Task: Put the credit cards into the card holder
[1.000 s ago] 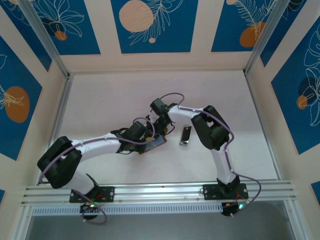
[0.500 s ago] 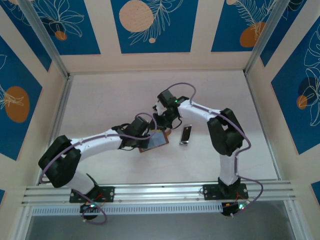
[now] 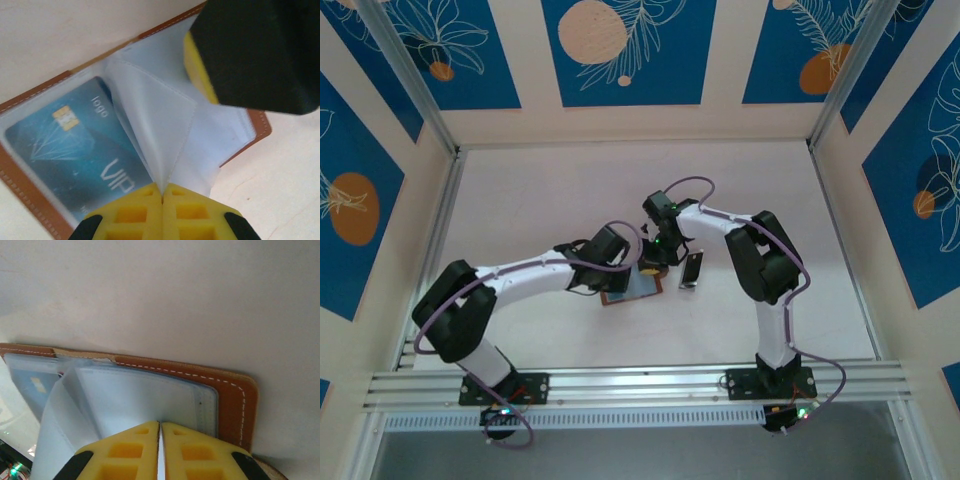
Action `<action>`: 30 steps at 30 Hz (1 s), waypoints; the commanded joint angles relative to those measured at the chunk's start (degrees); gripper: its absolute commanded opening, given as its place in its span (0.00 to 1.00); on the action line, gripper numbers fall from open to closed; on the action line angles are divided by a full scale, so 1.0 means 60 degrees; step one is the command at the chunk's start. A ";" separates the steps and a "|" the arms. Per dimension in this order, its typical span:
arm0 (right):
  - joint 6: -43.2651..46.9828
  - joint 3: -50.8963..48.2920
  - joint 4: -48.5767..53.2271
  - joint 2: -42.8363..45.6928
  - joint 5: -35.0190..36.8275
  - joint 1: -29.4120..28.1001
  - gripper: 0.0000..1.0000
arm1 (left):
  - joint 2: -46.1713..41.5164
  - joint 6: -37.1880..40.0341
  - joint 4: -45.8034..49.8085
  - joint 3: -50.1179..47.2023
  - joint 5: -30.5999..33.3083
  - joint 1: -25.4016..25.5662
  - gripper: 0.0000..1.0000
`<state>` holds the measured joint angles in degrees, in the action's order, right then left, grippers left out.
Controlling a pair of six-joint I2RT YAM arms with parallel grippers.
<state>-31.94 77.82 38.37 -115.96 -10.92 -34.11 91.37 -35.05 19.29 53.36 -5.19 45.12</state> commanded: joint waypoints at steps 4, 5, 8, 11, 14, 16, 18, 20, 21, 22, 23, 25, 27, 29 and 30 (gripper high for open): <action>-0.0125 -0.0226 0.0183 -0.0432 0.0131 -0.0058 0.12 | 0.0401 -0.0732 -0.0861 0.0378 -0.0849 -0.0041 0.00; -0.0124 -0.0237 0.0182 -0.0437 0.0112 -0.0058 0.12 | 0.0407 -0.0853 -0.0885 0.0357 -0.0788 -0.0047 0.00; -0.0106 -0.0241 0.0182 -0.0434 0.0077 -0.0058 0.12 | 0.0258 -0.1146 -0.0830 0.0116 -0.0365 -0.0043 0.00; -0.0081 -0.0242 0.0182 -0.0448 0.0024 -0.0063 0.12 | -0.0160 -0.1400 -0.0536 -0.0283 0.0463 -0.0040 0.00; -0.0066 -0.0226 0.0182 -0.0434 -0.0011 -0.0076 0.12 | -0.0582 -0.1497 -0.0286 -0.0683 0.1057 -0.0022 0.05; -0.0067 -0.0213 0.0193 -0.0437 -0.0027 -0.0087 0.12 | -0.0703 -0.1528 -0.0038 -0.0810 0.1384 -0.0024 0.05; -0.0067 -0.0170 0.0226 -0.0423 -0.0029 -0.0114 0.12 | -0.0783 -0.1556 0.0056 -0.0935 0.1596 -0.0023 0.09; -0.0066 -0.0153 0.0240 -0.0391 -0.0012 -0.0144 0.12 | -0.0826 -0.1584 0.0235 -0.0983 0.1863 -0.0022 0.12; -0.0053 -0.0143 0.0262 -0.0376 0.0015 -0.0160 0.12 | -0.0851 -0.1638 0.0355 -0.0989 0.2074 -0.0021 0.14; -0.0052 -0.0113 0.0291 -0.0370 0.0028 -0.0189 0.12 | -0.0860 -0.1672 0.0463 -0.0984 0.2249 -0.0021 0.15; -0.0038 -0.0082 0.0312 -0.0353 0.0045 -0.0210 0.12 | -0.0864 -0.1698 0.0576 -0.0976 0.2393 -0.0021 0.16; -0.0009 -0.0029 0.0368 -0.0339 0.0088 -0.0258 0.12 | -0.0873 -0.1792 0.0691 -0.0996 0.2644 -0.0025 0.19; 0.0007 0.0020 0.0422 -0.0320 0.0134 -0.0292 0.12 | -0.0893 -0.1884 0.0817 -0.1039 0.2942 -0.0021 0.21; -0.0008 0.0011 0.0431 -0.0284 0.0161 -0.0314 0.12 | -0.0953 -0.2040 0.1034 -0.1084 0.3255 -0.0024 0.25; -0.0008 0.0008 0.0439 -0.0260 0.0164 -0.0321 0.12 | -0.0994 -0.2103 0.1107 -0.1139 0.3421 -0.0029 0.25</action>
<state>-31.90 77.93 38.22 -116.11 -11.40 -35.22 87.20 -45.84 22.15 47.62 10.52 45.12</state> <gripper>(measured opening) 0.122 0.251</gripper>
